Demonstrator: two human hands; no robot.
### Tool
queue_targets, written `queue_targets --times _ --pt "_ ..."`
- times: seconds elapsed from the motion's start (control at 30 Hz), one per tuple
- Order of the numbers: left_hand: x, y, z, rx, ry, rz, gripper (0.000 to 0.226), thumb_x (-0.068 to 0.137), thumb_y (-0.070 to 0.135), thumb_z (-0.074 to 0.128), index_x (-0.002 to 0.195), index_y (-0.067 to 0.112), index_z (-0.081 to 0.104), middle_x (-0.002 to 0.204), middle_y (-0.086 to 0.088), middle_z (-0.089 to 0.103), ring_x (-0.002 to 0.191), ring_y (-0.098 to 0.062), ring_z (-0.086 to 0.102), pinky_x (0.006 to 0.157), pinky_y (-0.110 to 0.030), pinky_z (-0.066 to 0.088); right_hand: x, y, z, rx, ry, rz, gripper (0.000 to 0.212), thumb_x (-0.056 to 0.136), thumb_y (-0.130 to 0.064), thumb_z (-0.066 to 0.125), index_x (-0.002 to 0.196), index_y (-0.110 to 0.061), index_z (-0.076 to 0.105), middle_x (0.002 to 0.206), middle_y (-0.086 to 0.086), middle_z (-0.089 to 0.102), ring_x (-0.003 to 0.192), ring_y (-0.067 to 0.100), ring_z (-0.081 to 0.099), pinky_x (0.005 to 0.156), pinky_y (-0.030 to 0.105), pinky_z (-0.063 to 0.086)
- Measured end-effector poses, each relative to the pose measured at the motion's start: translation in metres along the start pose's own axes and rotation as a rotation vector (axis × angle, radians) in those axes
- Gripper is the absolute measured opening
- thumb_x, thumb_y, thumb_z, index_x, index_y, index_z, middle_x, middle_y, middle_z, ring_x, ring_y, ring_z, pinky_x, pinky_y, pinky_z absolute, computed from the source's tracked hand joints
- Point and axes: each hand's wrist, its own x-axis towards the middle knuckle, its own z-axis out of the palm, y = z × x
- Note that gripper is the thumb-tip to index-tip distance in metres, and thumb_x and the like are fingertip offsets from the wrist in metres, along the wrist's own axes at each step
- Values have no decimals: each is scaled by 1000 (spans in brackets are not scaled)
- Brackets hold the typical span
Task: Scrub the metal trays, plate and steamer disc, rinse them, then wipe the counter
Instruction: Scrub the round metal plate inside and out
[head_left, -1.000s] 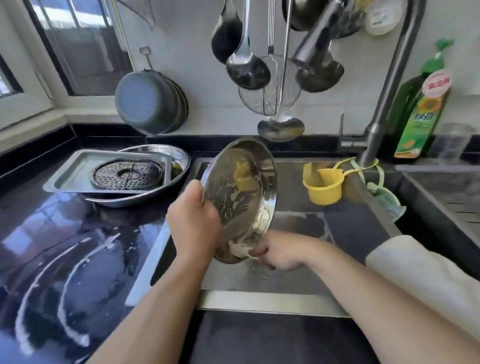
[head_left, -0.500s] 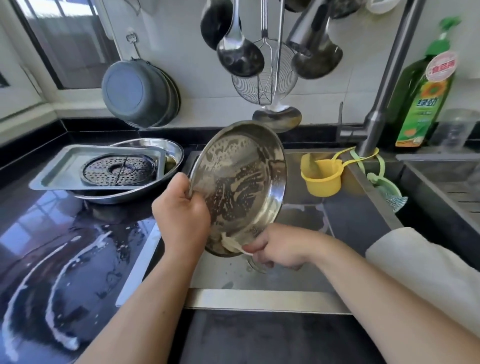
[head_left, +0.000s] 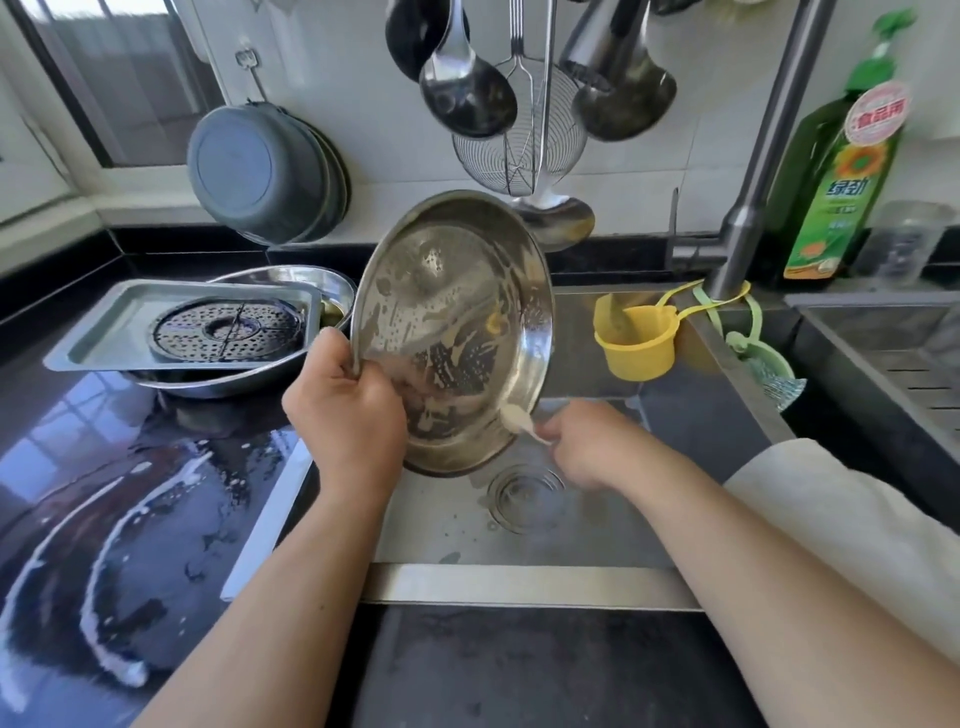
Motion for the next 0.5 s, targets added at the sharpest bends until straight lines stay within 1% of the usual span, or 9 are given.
queue_targets --times 0.07,0.1,0.13,0.2,0.27,0.33,0.37,0.43,0.5 --pt "0 -3 1 -8 -1 -7 47 77 -14 45 66 24 19 60 8 21 55 -9 23 51 -29 19 -9 -13 9 208 -107 -150 37 101 -13 57 133 -28 66 90 -3 67 67 2 62 58 18 46" --pt "0 -4 0 -6 -7 -4 47 76 -14 46 66 24 20 60 8 21 56 -10 22 52 -32 18 -18 -21 11 335 -192 -194 34 101 -17 58 131 -29 68 78 -5 63 48 -2 52 48 18 39" --pt "1 -6 -1 -4 -10 -7 45 76 -13 46 65 23 21 60 7 21 57 -11 21 52 -33 17 -24 -25 12 398 -229 -220 34 101 -19 59 132 -31 67 73 -4 61 39 0 44 43 18 35" --pt "3 -9 -2 -5 -1 -25 38 76 -13 46 65 17 25 60 6 23 57 -11 21 51 -30 19 -17 -15 8 324 -183 -177 36 100 -17 60 133 -29 66 79 -1 64 46 3 50 43 15 36" --pt "2 -7 -1 -3 4 -15 33 77 -12 45 65 13 28 60 6 23 58 -12 21 51 -29 20 0 0 -1 48 -61 -6 40 98 -10 56 135 -23 66 108 6 70 84 17 67 64 17 46" --pt "1 -4 0 7 -10 15 32 78 -12 46 65 11 28 59 3 23 60 -12 21 54 -33 20 4 0 5 -79 -12 75 42 94 -7 54 133 -19 65 125 13 66 102 29 65 75 28 48" --pt "1 -5 1 22 -20 30 31 79 -12 47 65 8 28 58 -2 24 60 -12 21 54 -34 20 -1 -7 10 -13 -74 19 40 95 -9 55 132 -19 66 119 11 68 98 28 66 75 29 49" --pt "2 -8 1 49 -40 57 30 79 -13 49 64 3 29 58 -12 27 60 -12 21 54 -35 20 -19 -24 16 199 -206 -146 32 99 -17 57 126 -28 69 91 2 70 72 20 61 64 26 46" --pt "4 -10 0 33 -30 44 32 77 -14 49 64 6 27 58 -5 25 58 -11 21 53 -35 20 -23 -27 15 333 -220 -189 29 100 -21 58 123 -34 71 75 -4 63 59 15 51 51 19 40"
